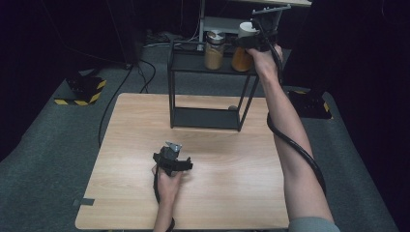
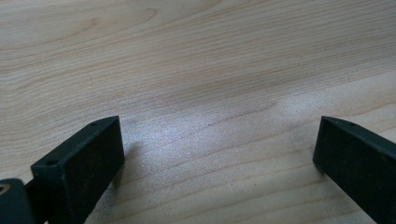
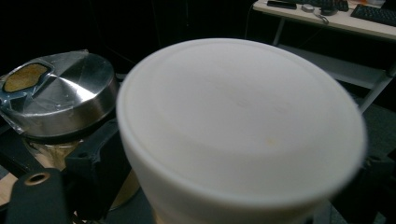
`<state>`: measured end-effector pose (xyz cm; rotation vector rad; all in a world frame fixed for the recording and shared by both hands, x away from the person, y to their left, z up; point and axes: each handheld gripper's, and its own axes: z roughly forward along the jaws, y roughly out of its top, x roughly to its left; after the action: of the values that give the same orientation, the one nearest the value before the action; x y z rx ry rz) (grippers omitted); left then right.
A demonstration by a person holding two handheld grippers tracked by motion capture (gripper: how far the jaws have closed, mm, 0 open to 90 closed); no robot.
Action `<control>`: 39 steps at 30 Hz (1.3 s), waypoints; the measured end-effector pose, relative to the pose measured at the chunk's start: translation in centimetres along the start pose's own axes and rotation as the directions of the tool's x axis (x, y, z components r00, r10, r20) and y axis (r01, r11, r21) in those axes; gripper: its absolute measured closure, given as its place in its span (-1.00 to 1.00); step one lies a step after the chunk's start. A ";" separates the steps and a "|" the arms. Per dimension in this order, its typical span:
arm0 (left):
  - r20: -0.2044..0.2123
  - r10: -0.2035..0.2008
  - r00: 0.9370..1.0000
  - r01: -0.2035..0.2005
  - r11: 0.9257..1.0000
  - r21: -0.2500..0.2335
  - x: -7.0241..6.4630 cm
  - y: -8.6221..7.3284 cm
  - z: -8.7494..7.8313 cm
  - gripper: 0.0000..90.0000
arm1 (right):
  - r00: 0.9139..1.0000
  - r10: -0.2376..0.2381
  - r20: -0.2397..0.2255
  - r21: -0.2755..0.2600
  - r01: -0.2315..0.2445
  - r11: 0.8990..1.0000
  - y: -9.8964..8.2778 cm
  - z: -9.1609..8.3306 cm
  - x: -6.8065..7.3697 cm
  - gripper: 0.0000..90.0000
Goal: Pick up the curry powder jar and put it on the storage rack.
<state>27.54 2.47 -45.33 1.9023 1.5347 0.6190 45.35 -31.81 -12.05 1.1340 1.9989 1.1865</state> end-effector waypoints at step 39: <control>0.000 0.001 1.000 -0.001 1.000 -0.002 0.0 0.0 0.0 -0.96 | 0.991 -0.013 -0.132 -0.071 0.004 0.997 -6.7 -5.3 -3.7 -0.75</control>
<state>27.51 2.45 -45.36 1.9021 1.5324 0.6212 40.45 -38.95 -15.45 1.0345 2.0400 1.3490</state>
